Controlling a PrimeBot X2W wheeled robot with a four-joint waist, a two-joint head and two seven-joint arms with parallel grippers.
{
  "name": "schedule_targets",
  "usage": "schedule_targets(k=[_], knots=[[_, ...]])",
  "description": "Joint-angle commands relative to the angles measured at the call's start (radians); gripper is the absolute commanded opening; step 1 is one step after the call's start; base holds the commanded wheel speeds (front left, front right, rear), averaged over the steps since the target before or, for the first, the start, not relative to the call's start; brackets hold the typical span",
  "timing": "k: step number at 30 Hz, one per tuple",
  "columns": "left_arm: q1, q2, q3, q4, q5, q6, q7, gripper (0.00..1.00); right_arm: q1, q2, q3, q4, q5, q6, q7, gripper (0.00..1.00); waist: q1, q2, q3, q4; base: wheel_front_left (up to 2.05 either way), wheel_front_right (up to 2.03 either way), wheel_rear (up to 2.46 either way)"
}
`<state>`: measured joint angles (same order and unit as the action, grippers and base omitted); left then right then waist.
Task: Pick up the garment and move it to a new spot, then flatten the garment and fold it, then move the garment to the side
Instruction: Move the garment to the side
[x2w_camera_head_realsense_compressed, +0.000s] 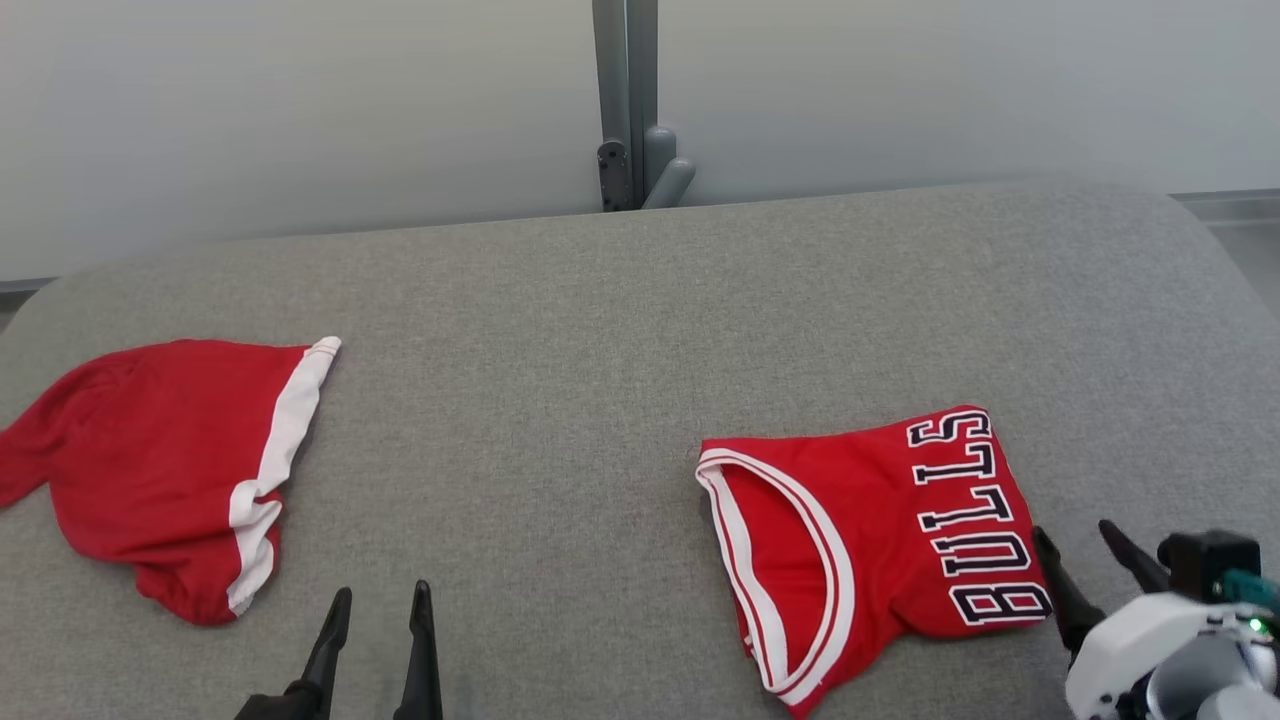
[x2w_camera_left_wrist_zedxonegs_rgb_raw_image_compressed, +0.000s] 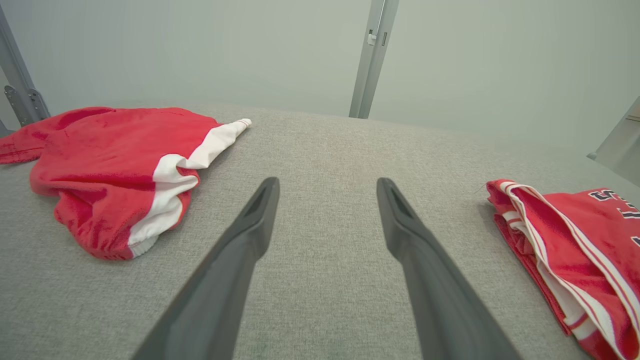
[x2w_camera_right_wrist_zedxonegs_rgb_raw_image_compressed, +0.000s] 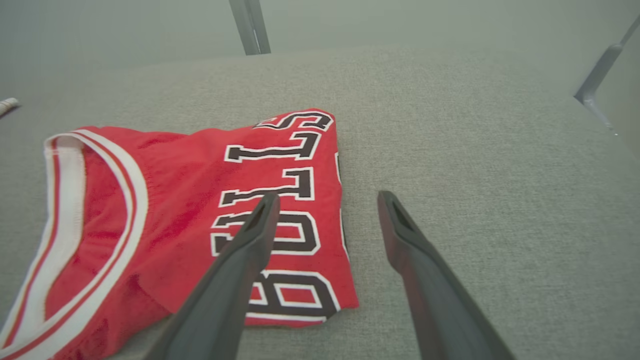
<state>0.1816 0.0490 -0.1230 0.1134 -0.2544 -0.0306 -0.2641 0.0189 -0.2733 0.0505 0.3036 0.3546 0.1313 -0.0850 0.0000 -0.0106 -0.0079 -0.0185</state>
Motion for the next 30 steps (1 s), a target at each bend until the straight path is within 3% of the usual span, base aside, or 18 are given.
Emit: schedule_targets(k=[1,9,16,17,18,19,25,30], knots=[[0.008,0.003,-0.007,0.005,0.005,-0.002,0.0,1.0,-0.058,-0.043,0.03,0.032,-0.007,-0.001,0.081,1.0,0.0,0.0106,0.02,-0.009,0.0,0.0,0.0],[-0.032,0.003,-0.021,0.005,0.029,-0.01,0.0,1.0,-0.215,-0.08,0.118,0.146,0.062,-0.001,0.259,1.0,0.0,0.0106,0.071,0.013,0.0,0.0,0.0],[-0.061,0.003,-0.027,0.005,0.033,-0.012,0.0,1.0,-0.302,-0.073,0.148,0.268,0.097,-0.001,0.256,1.0,0.0,0.0106,0.118,0.038,0.0,0.0,0.0],[-0.062,0.003,-0.028,0.005,0.032,-0.012,0.0,1.0,-0.312,-0.069,0.156,0.284,0.113,-0.001,0.255,0.77,0.0,0.0106,0.123,0.038,0.0,0.0,0.0],[-0.065,0.003,-0.03,0.005,0.033,-0.012,0.0,1.0,-0.32,-0.065,0.17,0.291,0.133,-0.001,0.254,0.1,0.0,0.0106,0.129,0.039,0.0,0.0,0.0],[-0.069,0.003,-0.031,0.003,0.033,-0.011,0.0,1.0,-0.33,-0.061,0.182,0.297,0.163,-0.001,0.257,0.0,0.0,0.0106,0.135,0.039,0.0,0.0,0.0],[-0.099,0.003,-0.031,-0.009,0.036,-0.009,0.0,1.0,-0.446,-0.138,0.232,0.269,0.262,-0.001,0.246,0.0,0.0,0.0106,0.208,0.005,0.0,0.0,0.0],[-0.142,0.003,-0.023,-0.022,0.052,-0.015,0.0,1.0,-0.56,-0.233,0.202,0.276,0.289,-0.001,0.243,0.0,0.0,0.0106,0.28,-0.033,0.0,0.0,0.0]])
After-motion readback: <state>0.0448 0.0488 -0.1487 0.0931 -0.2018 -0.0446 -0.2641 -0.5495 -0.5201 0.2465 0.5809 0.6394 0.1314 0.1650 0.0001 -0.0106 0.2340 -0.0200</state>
